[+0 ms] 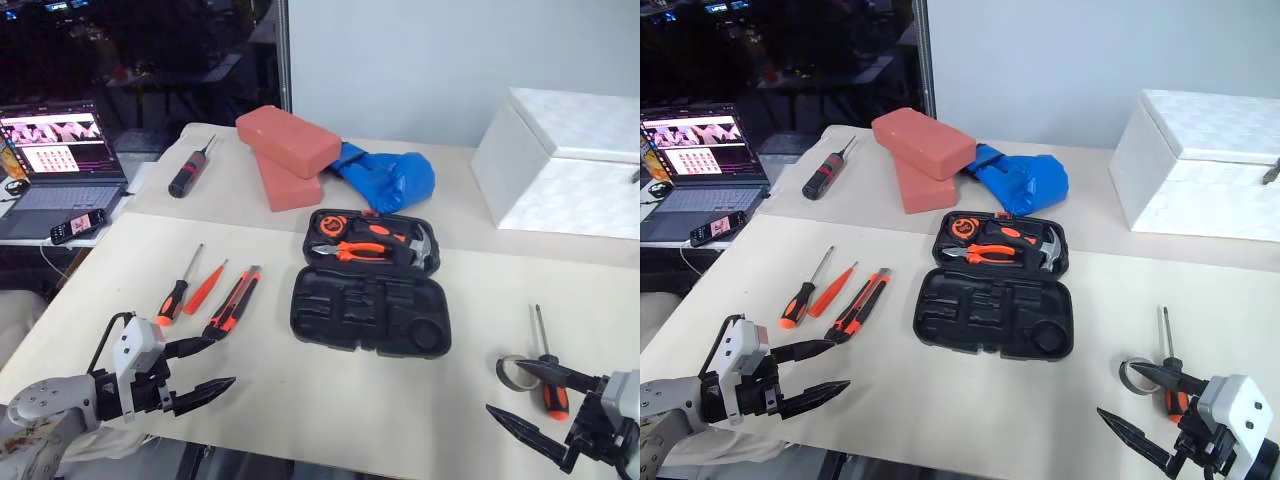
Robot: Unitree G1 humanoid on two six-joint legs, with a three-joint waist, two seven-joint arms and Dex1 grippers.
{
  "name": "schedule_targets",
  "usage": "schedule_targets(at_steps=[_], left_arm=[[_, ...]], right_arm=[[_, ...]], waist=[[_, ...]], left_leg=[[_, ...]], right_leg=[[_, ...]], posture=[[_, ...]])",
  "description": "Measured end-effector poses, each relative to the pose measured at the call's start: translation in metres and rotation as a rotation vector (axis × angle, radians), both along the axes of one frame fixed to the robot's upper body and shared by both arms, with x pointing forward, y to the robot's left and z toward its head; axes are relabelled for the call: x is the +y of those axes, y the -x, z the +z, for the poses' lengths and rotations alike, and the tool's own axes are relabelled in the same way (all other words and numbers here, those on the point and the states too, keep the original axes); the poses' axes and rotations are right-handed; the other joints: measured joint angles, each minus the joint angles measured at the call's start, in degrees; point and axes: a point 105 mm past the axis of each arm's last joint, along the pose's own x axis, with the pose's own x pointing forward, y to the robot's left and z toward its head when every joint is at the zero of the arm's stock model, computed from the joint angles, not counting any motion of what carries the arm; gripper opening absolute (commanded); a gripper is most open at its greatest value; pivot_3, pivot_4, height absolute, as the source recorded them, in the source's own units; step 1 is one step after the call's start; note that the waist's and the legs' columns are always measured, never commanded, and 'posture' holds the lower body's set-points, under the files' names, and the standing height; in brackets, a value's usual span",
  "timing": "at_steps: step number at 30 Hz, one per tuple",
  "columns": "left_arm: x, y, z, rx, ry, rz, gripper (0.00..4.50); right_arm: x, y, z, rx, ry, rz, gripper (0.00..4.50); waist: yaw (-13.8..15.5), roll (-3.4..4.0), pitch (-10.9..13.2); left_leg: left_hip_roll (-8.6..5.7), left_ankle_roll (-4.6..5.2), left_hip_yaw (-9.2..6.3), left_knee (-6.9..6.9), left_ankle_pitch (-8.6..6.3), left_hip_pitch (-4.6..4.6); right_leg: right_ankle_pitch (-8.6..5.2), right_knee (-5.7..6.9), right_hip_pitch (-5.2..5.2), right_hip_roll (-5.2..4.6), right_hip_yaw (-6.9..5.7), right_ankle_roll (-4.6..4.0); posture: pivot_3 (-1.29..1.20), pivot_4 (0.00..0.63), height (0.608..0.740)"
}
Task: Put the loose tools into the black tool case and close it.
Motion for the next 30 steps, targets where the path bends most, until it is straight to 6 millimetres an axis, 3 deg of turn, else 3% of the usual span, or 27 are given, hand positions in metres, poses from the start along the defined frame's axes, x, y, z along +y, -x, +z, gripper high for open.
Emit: schedule_targets(at_steps=[2,3,6,10,13,17,21,27,30], left_arm=[[0.001,-0.001,0.000,-0.003,0.011,0.020,4.45],[0.005,-0.010,0.002,-0.024,0.053,0.123,4.45],[0.018,-0.050,0.023,-0.112,0.159,0.414,4.45],[0.052,-0.067,0.023,-0.047,0.101,0.718,4.45],[0.067,-0.074,0.026,0.022,0.052,0.820,4.45],[0.078,-0.078,0.034,0.034,-0.006,0.843,4.45],[0.089,-0.087,0.029,0.092,-0.067,0.897,4.45],[0.078,-0.095,0.015,0.156,-0.120,0.844,4.45],[0.076,-0.099,0.011,0.173,-0.143,0.828,3.65]], right_arm=[[0.001,-0.004,0.002,-0.017,-0.006,0.002,4.50],[0.007,-0.016,0.010,-0.073,-0.036,0.004,4.50],[0.049,-0.046,0.053,-0.282,-0.125,0.125,4.50],[0.075,-0.050,0.072,-0.283,-0.142,0.267,4.50],[0.089,-0.055,0.080,-0.236,-0.138,0.368,4.50],[0.099,-0.061,0.084,-0.201,-0.105,0.451,4.50],[0.106,-0.065,0.081,-0.188,-0.106,0.484,4.50],[0.103,-0.068,0.074,-0.185,-0.080,0.464,4.50],[0.103,-0.068,0.070,-0.185,-0.081,0.453,4.50]], waist=[[0.0,-0.01,0.0],[-0.2,-0.05,0.0],[-0.6,-0.21,0.2],[-0.1,-0.54,0.2],[0.1,-0.64,0.1],[0.0,-0.77,0.1],[0.2,-0.80,0.1],[0.1,-0.80,0.1],[0.1,-0.80,0.1]], left_leg=[[0.02,-0.15,0.05,0.03,-0.09,0.03],[0.15,-0.28,-0.04,0.02,-0.17,0.15],[0.50,-0.46,0.00,0.34,-0.26,0.13],[0.99,-0.48,0.69,0.65,-0.23,0.23],[0.97,-0.48,0.80,0.75,-0.23,0.17],[0.96,-0.05,0.88,0.75,0.04,0.04],[0.97,-0.07,0.89,0.72,0.02,-0.11],[0.98,-0.14,0.89,0.70,-0.05,-0.12],[1.01,-0.14,0.92,0.71,-0.04,-0.04]], right_leg=[[0.00,0.01,0.04,0.00,0.01,0.00],[0.02,0.00,0.08,-0.01,0.10,0.00],[0.25,0.10,0.14,0.10,-0.05,0.02],[0.28,0.15,0.35,0.64,-0.02,-0.04],[0.30,0.11,0.24,0.67,0.02,-0.08],[0.43,0.14,0.19,0.67,0.08,-0.26],[0.53,0.13,0.07,0.92,0.06,-0.03],[0.50,0.11,0.05,0.93,0.06,0.03],[0.39,0.14,0.07,0.93,0.09,-0.32]], posture=[[0.00,0.150,0.740],[0.00,0.150,0.740],[0.00,0.150,0.740],[0.00,0.150,0.740],[0.00,0.150,0.740],[0.00,0.150,0.740],[0.00,0.150,0.740],[0.00,0.150,0.740],[0.00,0.150,0.740]])
